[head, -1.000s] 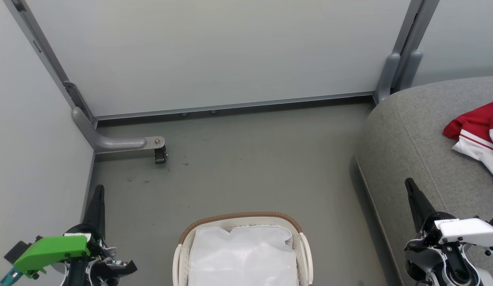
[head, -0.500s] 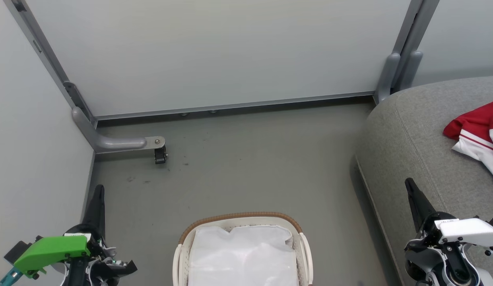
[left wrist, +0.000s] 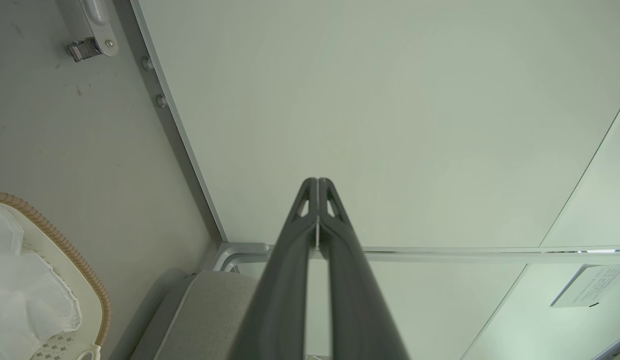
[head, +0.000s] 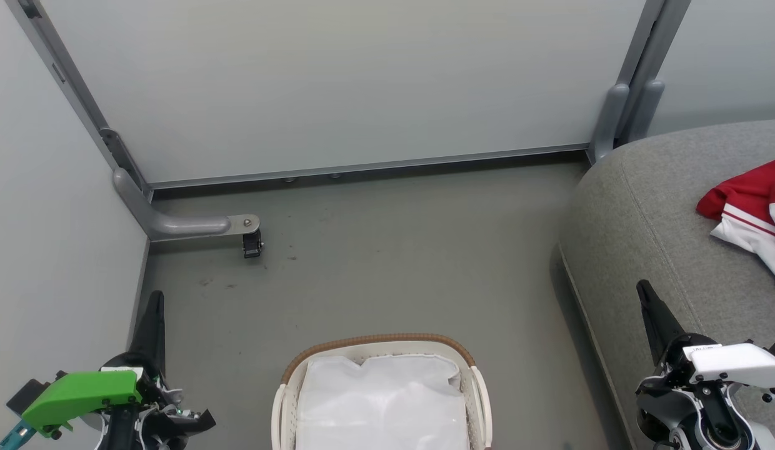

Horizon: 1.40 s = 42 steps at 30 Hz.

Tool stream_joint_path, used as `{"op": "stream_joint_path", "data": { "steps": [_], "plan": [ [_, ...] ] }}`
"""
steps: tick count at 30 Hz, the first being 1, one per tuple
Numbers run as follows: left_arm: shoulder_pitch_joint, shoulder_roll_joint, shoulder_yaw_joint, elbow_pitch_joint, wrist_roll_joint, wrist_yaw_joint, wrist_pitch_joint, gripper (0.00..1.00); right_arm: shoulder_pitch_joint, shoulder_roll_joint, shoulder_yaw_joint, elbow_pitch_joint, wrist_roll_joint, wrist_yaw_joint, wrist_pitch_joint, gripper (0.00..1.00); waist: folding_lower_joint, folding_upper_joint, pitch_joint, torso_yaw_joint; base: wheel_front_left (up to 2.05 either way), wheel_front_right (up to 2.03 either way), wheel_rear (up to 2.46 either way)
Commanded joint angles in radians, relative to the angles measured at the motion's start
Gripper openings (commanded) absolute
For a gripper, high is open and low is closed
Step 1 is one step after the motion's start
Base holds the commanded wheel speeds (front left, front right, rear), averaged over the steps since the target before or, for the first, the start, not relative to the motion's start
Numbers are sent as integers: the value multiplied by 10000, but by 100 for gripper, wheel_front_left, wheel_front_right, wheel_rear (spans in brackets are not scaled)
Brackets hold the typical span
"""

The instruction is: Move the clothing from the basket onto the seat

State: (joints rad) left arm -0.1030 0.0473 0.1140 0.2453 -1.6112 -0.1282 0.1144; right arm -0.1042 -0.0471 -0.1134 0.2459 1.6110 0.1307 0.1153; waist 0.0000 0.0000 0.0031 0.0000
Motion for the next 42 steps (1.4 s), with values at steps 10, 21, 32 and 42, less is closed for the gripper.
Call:
{"op": "stream_joint_path", "data": {
  "steps": [10, 21, 32, 42],
  "plan": [
    [-115, 55, 24, -19, -32, -52, 30, 0, -77, -59, -22, -39, 37, 0, 16, 0, 0, 0, 0, 0, 0, 0, 0],
    [-115, 55, 24, -18, -33, -52, 29, 0, -77, -60, -21, -39, 37, 0, 15, 0, 0, 0, 0, 0, 0, 0, 0],
    [-115, 55, 23, -19, -33, -52, 29, 0, -77, -60, -21, -39, 37, 0, 15, 0, 0, 0, 0, 0, 0, 0, 0],
    [-115, 55, 23, -19, -33, -52, 29, 0, -76, -60, -20, -39, 38, 0, 14, 0, 0, 0, 0, 0, 0, 0, 0]
  ]
}}
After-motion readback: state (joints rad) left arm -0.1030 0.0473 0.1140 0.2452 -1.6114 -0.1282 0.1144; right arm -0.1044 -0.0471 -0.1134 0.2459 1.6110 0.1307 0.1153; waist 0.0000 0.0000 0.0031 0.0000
